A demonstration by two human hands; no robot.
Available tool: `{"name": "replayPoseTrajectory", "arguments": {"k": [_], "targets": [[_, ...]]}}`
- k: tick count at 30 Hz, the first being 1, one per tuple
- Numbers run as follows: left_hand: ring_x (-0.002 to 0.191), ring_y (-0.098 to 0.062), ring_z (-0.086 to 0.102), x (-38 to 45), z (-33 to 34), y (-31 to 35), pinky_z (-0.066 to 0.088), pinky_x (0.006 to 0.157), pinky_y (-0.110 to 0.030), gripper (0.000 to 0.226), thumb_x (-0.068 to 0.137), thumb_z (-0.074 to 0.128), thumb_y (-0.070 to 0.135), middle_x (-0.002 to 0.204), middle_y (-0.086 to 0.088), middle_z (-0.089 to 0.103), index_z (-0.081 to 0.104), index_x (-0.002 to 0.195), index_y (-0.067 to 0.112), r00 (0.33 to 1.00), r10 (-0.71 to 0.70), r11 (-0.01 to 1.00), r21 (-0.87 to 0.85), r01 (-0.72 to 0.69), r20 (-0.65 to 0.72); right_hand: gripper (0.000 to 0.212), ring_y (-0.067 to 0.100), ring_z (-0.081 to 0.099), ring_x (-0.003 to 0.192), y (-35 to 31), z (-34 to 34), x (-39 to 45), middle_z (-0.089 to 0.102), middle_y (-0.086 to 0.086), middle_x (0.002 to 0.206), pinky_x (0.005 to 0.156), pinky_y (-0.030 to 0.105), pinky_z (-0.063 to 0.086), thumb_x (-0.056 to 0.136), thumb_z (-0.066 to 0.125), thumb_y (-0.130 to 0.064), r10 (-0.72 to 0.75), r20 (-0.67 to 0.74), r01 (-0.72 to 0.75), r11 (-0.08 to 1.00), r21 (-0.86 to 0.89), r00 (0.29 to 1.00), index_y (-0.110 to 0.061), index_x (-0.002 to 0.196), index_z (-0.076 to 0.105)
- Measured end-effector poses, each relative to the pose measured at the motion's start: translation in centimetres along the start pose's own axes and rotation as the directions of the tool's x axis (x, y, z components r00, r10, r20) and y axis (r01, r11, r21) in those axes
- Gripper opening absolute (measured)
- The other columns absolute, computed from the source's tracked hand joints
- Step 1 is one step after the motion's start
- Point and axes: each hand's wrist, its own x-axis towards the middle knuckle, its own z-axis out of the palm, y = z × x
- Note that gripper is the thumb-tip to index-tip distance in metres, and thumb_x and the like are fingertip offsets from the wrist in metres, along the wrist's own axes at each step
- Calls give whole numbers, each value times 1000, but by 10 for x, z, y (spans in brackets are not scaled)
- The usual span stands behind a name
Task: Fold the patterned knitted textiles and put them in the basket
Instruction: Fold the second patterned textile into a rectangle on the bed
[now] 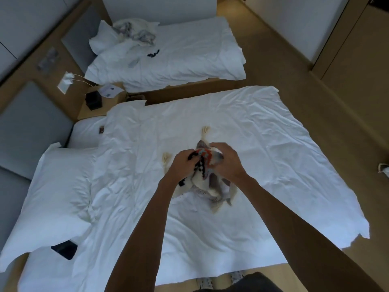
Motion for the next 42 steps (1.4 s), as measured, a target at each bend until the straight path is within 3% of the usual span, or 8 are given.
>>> {"name": "replayPoseTrajectory", "arguments": {"k": [3,11,18,22,25,31,36,42], "targets": [[69,-16,55,7,-6,16,41,61,-23,21,91,59,16,68,2,59,59,70,15,995,69,996,-46,-73,-73,39,9,59,85,-18,2,8,67,-3,100,76,22,46,78,69,-9,-52,148,46,998,48,988,-21,114,63],[90,-20,65,-3,16,-9,49,72,-31,31,81,68,22,98,0,69,58,109,17,999,-30,1000,2,30,-30,29,14,66,92,-44,-27,32,72,-1,93,83,32,55,81,45,-1,166,-283,-24,895,445,945,-14,91,70],[71,-16,54,-5,-4,12,40,59,-19,10,87,48,8,76,1,60,55,82,10,913,-91,977,-214,4,-399,44,27,54,107,-52,-36,30,61,8,113,92,40,48,78,53,-11,261,-304,-261,964,40,916,-17,121,59],[75,-20,60,8,-23,49,45,71,-28,18,88,55,19,79,-6,65,64,83,4,907,77,993,-51,-108,-413,61,22,55,117,-59,-14,17,59,5,126,105,43,43,74,57,-19,-151,-162,164,984,70,975,-13,135,53],[77,-16,61,3,-34,76,43,69,-17,10,93,61,17,86,-2,65,67,91,9,923,28,992,-107,-74,-383,63,16,59,110,-61,-10,20,63,1,125,99,31,47,85,69,-24,-126,44,124,991,39,991,-22,142,43],[64,-10,65,-16,-56,70,49,54,-17,16,80,75,11,73,-2,69,63,85,18,905,60,950,-254,-181,-422,28,11,60,80,-60,-17,20,69,-2,86,71,20,46,81,49,4,-25,-433,86,989,120,901,-13,93,67],[70,-14,59,-18,-53,29,38,54,-23,15,87,68,28,74,8,61,57,78,24,952,114,983,170,-67,-283,32,5,54,75,-72,-17,29,63,-4,85,66,19,42,86,41,6,58,-487,79,963,256,871,-12,105,60],[62,-12,57,-22,-57,23,44,62,-37,26,94,57,15,69,-9,66,63,71,4,958,-37,994,-106,7,-286,32,24,51,94,-70,-1,26,52,4,102,78,38,44,78,58,-9,-73,-468,40,996,-79,881,-14,109,52]]}}
